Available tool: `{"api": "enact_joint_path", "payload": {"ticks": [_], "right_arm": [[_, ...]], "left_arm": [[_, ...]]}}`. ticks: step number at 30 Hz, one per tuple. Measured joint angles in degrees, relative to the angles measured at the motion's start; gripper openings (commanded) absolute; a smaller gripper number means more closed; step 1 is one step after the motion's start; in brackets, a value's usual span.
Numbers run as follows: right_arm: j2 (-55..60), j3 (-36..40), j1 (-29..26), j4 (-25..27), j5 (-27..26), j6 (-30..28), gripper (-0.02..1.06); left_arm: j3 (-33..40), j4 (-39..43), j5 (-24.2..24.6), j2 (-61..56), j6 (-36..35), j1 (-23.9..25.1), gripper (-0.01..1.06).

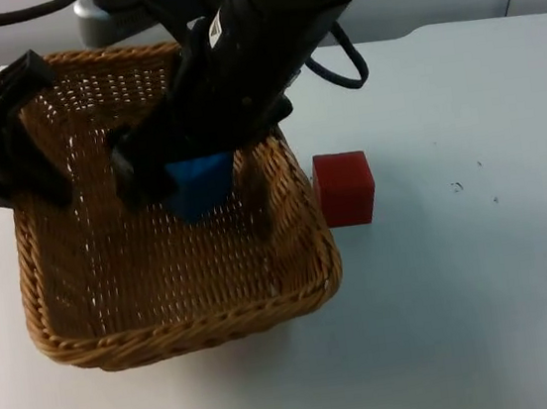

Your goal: Pick up the basket with the left hand and place the blue cube into the basket with the right hand.

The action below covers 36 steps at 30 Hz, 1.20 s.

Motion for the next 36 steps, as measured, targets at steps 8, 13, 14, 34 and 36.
{"api": "enact_joint_path", "payload": {"ticks": [8, 13, 14, 34, 36], "right_arm": [[-8.0, 0.0, -0.1, -1.6, 1.5, 0.0, 1.01], [-15.0, 0.0, -0.1, -2.6, 3.1, -0.1, 1.01], [-16.6, 0.0, -0.1, -3.0, 3.7, -0.1, 1.01], [-33.6, 0.0, -0.1, -5.5, 12.4, -0.1, 1.01], [-34.2, 0.2, -0.1, -5.5, 12.7, -0.1, 1.01]], "left_arm": [[-0.1, 0.6, 0.5, 0.5, 1.6, 0.0, 0.0], [-3.0, 2.1, 2.9, 3.8, 1.9, 0.0, 0.0], [-3.9, 2.1, 3.1, 4.5, 1.9, 0.0, 0.0], [-15.5, 4.1, 4.3, 13.4, 1.9, 0.2, 0.0], [-15.9, 4.4, 4.4, 14.0, 1.9, 0.6, 0.0]]}}
